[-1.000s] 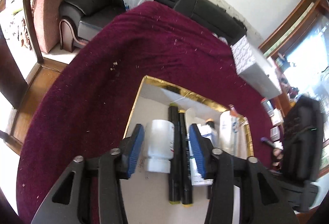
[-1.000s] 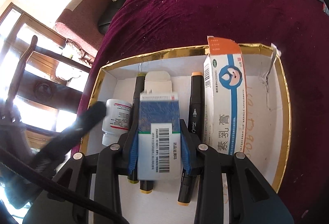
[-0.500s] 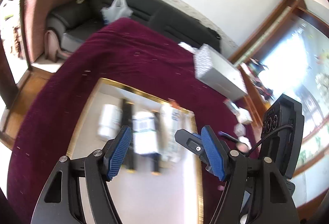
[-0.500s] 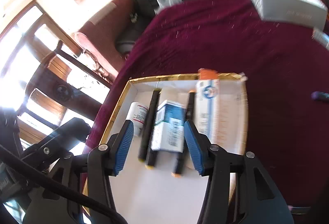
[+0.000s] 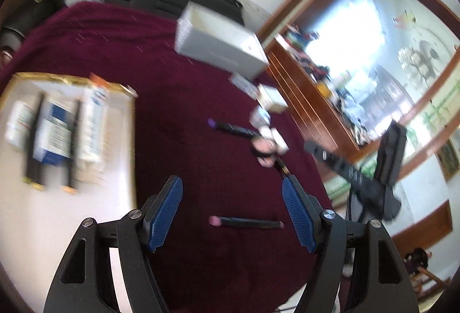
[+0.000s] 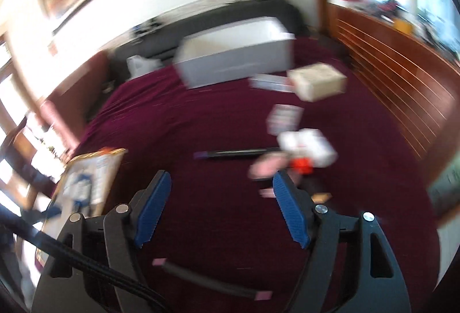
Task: Organize objects
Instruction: 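Grasp the purple-capped black marker with left gripper while right gripper grasps the black tape roll, then carry the marker and tape roll into the tray and open both grippers, then grasp the pink-capped black marker with left gripper while right gripper grasps the pink plush bear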
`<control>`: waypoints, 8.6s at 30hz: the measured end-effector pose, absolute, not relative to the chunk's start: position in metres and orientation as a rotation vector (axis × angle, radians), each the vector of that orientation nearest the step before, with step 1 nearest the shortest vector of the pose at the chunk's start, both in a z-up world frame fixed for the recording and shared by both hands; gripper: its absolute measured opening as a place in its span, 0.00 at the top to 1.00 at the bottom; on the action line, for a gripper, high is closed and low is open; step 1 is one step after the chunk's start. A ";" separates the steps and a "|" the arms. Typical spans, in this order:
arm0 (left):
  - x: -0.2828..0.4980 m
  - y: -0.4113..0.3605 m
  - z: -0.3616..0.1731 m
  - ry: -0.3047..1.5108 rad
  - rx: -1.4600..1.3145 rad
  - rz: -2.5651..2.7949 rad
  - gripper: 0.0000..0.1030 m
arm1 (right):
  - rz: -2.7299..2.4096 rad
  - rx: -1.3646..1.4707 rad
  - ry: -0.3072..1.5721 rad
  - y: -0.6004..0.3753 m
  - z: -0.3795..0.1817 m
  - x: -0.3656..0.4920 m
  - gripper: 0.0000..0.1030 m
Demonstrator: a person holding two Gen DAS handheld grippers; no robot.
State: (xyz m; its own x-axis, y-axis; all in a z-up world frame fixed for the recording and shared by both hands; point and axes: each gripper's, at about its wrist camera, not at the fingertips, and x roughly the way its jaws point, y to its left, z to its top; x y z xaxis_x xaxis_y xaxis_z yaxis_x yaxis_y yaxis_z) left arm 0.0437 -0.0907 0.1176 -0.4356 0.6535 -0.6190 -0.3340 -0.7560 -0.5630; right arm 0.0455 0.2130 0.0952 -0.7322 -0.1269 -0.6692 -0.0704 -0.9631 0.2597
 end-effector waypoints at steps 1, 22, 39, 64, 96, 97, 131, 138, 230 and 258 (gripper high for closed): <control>0.044 -0.080 0.112 -0.473 -1.192 2.175 0.36 | -2.872 1.165 -0.464 0.229 0.092 0.043 0.29; -0.009 -0.039 0.114 -0.294 -1.224 2.255 0.36 | -2.591 1.266 -0.710 0.248 0.042 0.030 0.29; -0.149 0.095 0.019 0.118 -1.310 2.035 0.36 | -2.543 1.193 -1.040 0.299 0.027 0.026 0.29; -0.081 0.127 0.023 0.442 -1.236 2.009 0.67 | -2.531 1.155 -1.105 0.312 0.026 0.028 0.29; -0.036 0.059 0.022 0.415 -1.313 2.160 0.86 | -2.674 1.311 -0.717 0.244 0.042 -0.031 0.29; -0.037 0.062 0.021 0.408 -1.309 2.166 0.82 | -2.681 1.327 -0.706 0.242 0.041 -0.036 0.29; -0.014 -0.003 0.062 0.077 -1.227 2.231 0.89 | -2.749 1.317 -0.499 0.196 0.074 -0.017 0.85; -0.009 0.025 0.041 0.221 -1.293 2.217 0.65 | -2.711 1.267 -0.522 0.188 0.080 0.006 0.84; 0.025 -0.307 0.042 -0.468 -1.314 2.480 0.43 | -2.045 1.310 -0.129 -0.116 0.009 0.034 0.79; 0.074 -0.211 0.069 -0.441 -1.179 2.284 0.38 | -2.538 1.156 -0.691 0.148 0.045 0.061 0.48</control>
State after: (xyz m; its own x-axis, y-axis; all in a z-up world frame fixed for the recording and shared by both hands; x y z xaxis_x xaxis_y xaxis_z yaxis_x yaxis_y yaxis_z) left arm 0.0736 -0.2107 0.0692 -0.4808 0.5874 -0.6510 -0.3030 -0.8080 -0.5053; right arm 0.0608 0.1478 0.0453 -0.6463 -0.4244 -0.6341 0.0444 -0.8505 0.5241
